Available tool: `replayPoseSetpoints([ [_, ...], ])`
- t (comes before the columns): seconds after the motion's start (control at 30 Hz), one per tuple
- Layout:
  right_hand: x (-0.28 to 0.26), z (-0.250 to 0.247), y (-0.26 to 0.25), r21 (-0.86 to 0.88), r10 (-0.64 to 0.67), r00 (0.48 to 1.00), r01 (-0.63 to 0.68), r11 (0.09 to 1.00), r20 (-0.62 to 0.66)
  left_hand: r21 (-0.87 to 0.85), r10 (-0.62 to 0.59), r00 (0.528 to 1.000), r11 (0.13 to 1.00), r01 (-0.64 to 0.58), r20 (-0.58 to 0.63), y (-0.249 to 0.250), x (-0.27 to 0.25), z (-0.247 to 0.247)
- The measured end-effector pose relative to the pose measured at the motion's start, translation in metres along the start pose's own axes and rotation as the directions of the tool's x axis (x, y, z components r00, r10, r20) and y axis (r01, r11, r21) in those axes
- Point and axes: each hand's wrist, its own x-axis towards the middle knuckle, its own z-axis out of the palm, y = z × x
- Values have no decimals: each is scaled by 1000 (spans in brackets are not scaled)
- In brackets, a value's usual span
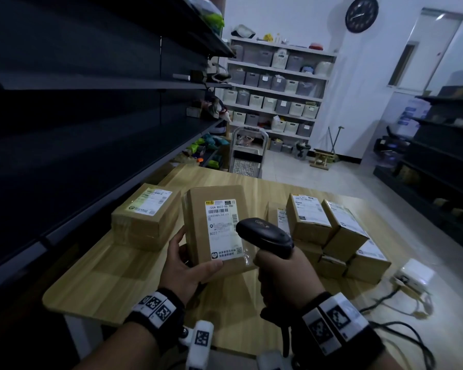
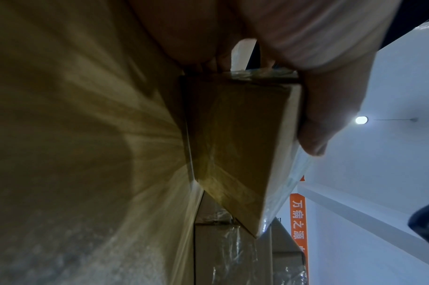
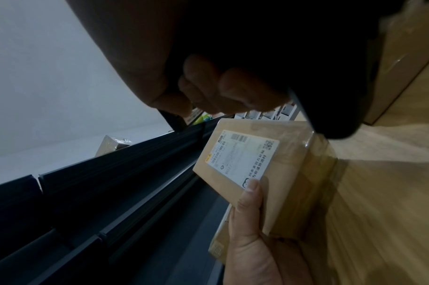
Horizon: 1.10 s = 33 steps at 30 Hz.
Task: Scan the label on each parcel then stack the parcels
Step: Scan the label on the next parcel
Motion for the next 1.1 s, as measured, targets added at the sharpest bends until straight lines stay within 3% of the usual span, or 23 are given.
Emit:
replayPoseSetpoints([
  [0.17,4,-4,6,131,4,1000,-2,991,-17,11,-24,1000,1000,24,-1,0,1,-1],
  [0.5,24,-34,44,229,16,967,45,972,-256,32,-187,982,982,187,-6,12,10,1],
  [0.6,27,-39,51,281,82,968,-12,960,-237,62,-279,960,958,279,-12,17,21,3],
  [0.77,35,-42,59,374,53,977,29,927,-206,180,-440,896,888,424,59,43,37,22],
  [1.0,46,-43,64,461,81,978,19,887,-194,275,-437,899,864,422,-7,55,75,43],
  [1.1,50,-45,66,496,94,975,18,868,-200,296,-439,896,850,436,-60,38,107,43],
])
